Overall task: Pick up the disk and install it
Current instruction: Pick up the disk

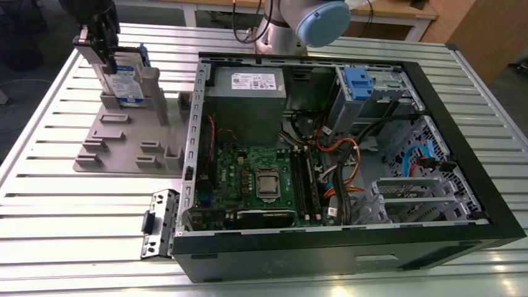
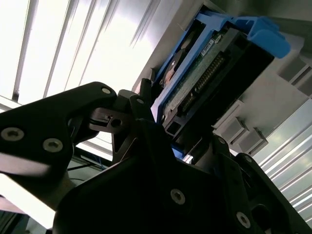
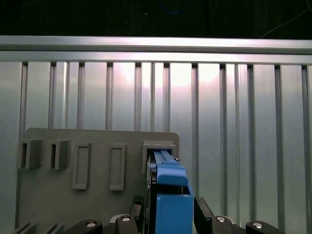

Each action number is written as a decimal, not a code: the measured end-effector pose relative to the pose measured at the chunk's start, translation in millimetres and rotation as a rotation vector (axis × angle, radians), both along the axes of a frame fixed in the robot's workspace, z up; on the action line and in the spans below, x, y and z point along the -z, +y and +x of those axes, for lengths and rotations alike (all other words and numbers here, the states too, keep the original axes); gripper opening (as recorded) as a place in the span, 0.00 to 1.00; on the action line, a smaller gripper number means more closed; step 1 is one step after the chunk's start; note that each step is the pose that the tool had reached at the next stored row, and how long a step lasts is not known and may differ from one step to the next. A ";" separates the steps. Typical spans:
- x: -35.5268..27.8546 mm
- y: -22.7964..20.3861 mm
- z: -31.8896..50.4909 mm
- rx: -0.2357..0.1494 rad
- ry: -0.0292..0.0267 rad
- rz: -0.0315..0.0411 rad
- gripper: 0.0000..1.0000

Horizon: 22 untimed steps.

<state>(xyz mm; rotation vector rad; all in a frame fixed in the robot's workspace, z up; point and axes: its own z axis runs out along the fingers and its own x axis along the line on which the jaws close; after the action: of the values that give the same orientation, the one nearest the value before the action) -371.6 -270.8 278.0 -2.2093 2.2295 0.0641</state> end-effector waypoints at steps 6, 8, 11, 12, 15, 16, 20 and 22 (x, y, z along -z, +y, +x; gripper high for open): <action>0.1 0.0 0.0 0.000 -0.0001 -0.0003 0.53; 0.1 0.0 0.0 0.000 -0.0002 -0.0005 0.53; 0.1 0.0 0.0 0.000 -0.0002 -0.0007 0.45; 0.1 0.0 0.0 0.000 0.0000 -0.0009 0.39; 0.1 0.0 0.0 0.000 -0.0002 -0.0008 0.36; 0.1 0.0 0.0 0.000 -0.0002 -0.0010 0.36; 0.1 0.0 0.0 0.000 -0.0001 -0.0028 0.36; -0.2 0.0 0.1 0.000 -0.0002 -0.0028 0.36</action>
<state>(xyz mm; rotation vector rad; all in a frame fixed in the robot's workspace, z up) -371.5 -270.7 278.2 -2.2105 2.2309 0.0608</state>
